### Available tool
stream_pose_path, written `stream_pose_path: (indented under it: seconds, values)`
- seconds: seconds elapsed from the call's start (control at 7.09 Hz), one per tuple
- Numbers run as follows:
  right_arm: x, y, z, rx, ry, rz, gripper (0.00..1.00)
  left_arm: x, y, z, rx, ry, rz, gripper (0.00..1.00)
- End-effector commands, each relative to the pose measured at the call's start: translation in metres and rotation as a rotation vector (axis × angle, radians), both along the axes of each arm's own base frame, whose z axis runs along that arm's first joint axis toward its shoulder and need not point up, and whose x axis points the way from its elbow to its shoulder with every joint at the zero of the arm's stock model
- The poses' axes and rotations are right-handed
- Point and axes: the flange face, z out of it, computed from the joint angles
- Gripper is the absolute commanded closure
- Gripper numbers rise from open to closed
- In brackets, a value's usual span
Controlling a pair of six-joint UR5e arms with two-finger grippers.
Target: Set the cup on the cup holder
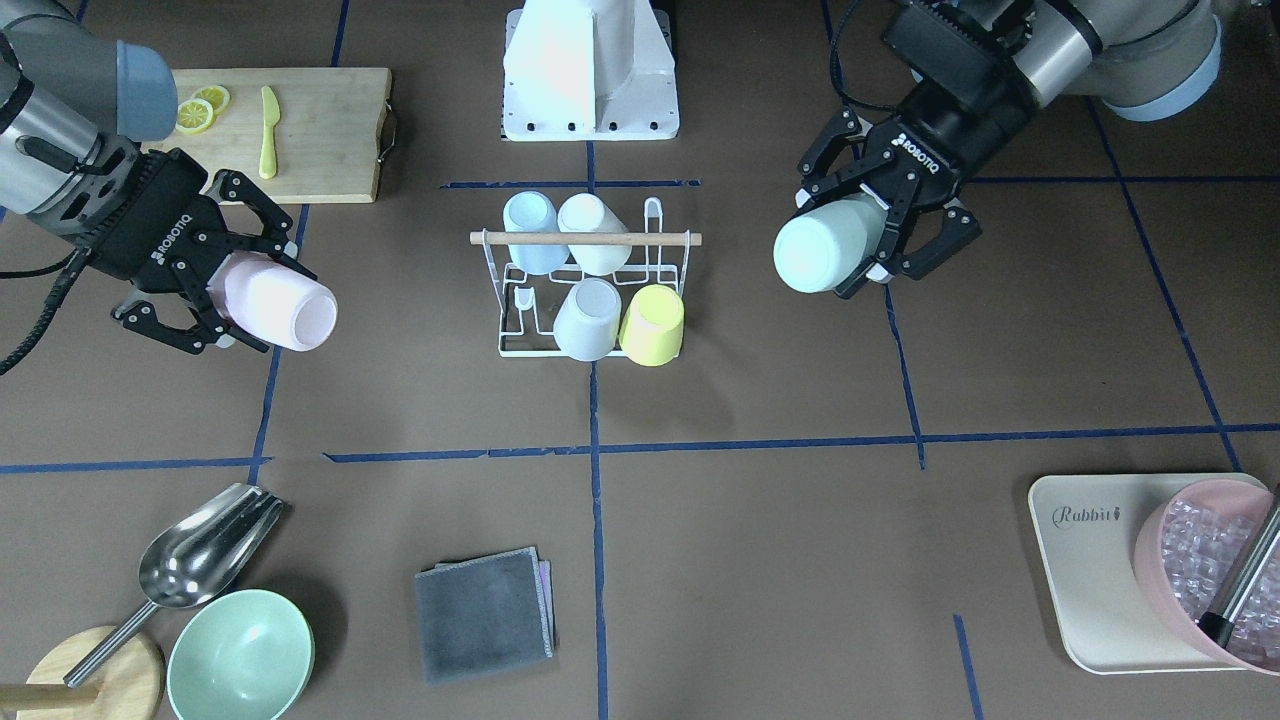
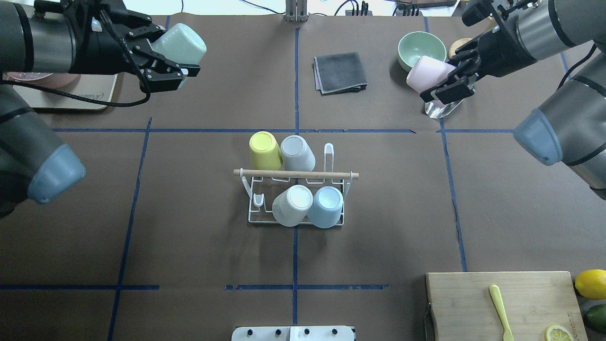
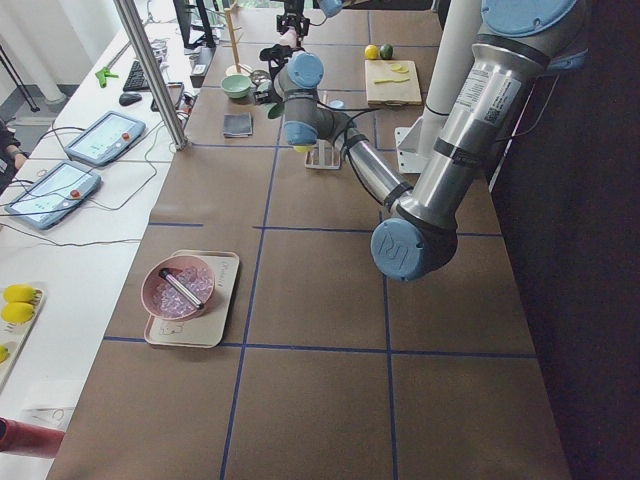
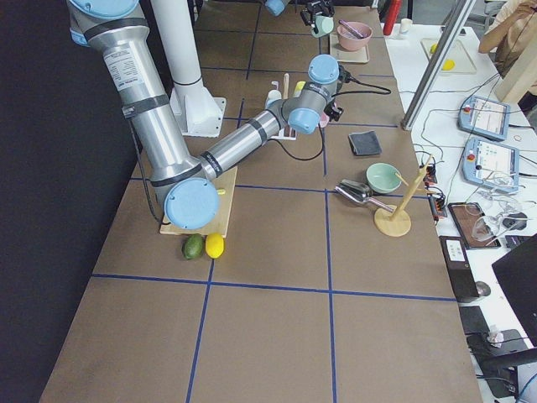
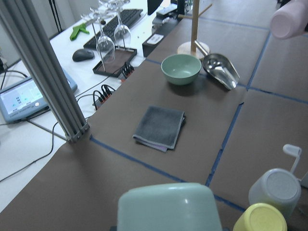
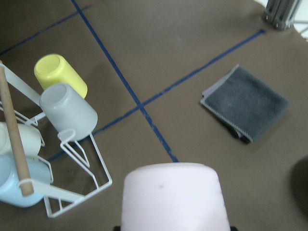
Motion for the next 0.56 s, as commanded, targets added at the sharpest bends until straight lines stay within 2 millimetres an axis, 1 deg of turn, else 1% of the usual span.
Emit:
stream_pose_path:
  seconds: [0.0,0.14,0.28,0.42]
  values:
    - [-0.053,0.028,-0.006,0.127,-0.230,0.111,0.98,0.018,0.051,0.000,0.075,0.143,-0.094,0.95]
    - [-0.087,0.053,-0.012,0.183,-0.325,0.158,0.98,0.034,0.082,-0.003,0.105,0.230,-0.123,0.95]
    - [-0.113,0.080,-0.017,0.151,-0.432,0.164,0.97,0.056,0.110,0.001,0.110,0.318,-0.160,0.95]
    - [-0.130,0.097,-0.011,0.170,-0.501,0.188,0.97,0.070,0.130,0.002,0.110,0.399,-0.188,0.94]
